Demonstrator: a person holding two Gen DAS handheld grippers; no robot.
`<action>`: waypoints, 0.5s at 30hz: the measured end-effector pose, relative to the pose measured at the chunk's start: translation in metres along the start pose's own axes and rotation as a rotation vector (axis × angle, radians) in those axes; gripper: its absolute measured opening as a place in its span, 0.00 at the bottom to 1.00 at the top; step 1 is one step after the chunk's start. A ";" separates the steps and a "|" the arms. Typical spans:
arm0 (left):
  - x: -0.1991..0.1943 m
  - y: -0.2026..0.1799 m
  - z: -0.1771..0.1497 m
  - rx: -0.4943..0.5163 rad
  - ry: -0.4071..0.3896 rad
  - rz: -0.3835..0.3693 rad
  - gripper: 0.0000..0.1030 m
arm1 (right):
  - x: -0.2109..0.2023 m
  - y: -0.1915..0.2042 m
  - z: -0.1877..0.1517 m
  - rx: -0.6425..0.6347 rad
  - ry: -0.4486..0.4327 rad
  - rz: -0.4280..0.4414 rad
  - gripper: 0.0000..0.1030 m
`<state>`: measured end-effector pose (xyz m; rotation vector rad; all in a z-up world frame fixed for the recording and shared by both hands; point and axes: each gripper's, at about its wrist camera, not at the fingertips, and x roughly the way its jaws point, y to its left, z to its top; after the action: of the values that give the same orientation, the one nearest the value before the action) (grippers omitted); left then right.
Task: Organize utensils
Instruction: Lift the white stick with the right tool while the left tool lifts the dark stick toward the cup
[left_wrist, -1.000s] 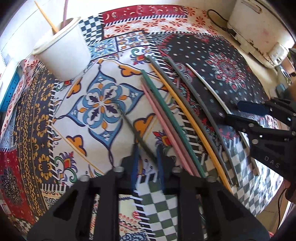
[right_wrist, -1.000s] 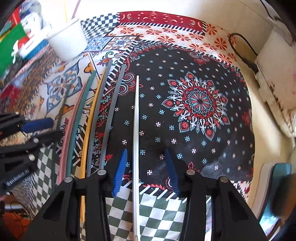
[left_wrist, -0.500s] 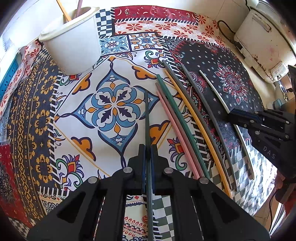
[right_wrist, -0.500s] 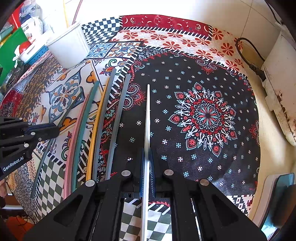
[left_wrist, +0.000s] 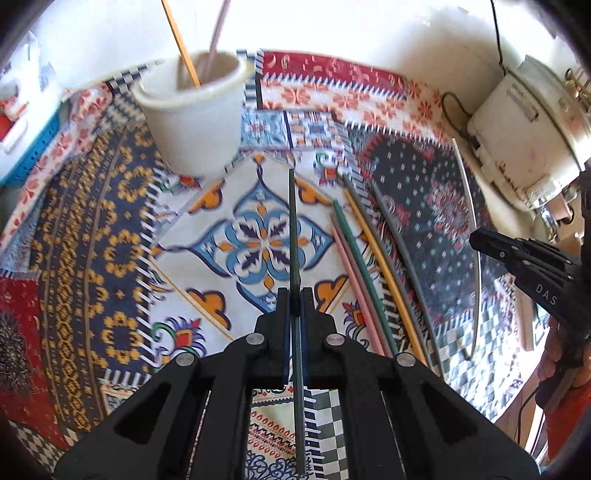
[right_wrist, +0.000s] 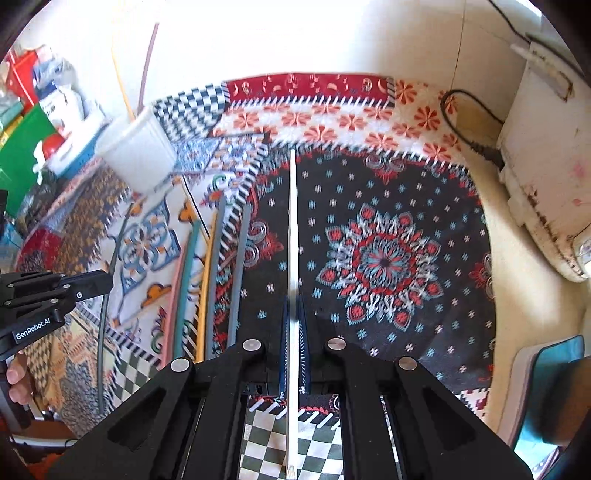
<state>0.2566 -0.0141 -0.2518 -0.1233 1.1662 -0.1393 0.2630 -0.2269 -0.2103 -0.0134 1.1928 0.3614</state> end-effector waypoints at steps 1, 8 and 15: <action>-0.005 -0.001 0.001 -0.003 -0.014 0.000 0.03 | -0.003 0.000 0.003 0.004 -0.011 0.001 0.05; -0.042 -0.004 0.018 -0.011 -0.111 -0.018 0.03 | -0.031 0.001 0.016 0.016 -0.094 0.009 0.05; -0.068 -0.011 0.028 0.021 -0.193 -0.017 0.03 | -0.050 0.007 0.025 0.022 -0.161 0.011 0.05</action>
<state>0.2554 -0.0121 -0.1777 -0.1250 0.9712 -0.1516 0.2681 -0.2291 -0.1536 0.0405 1.0381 0.3530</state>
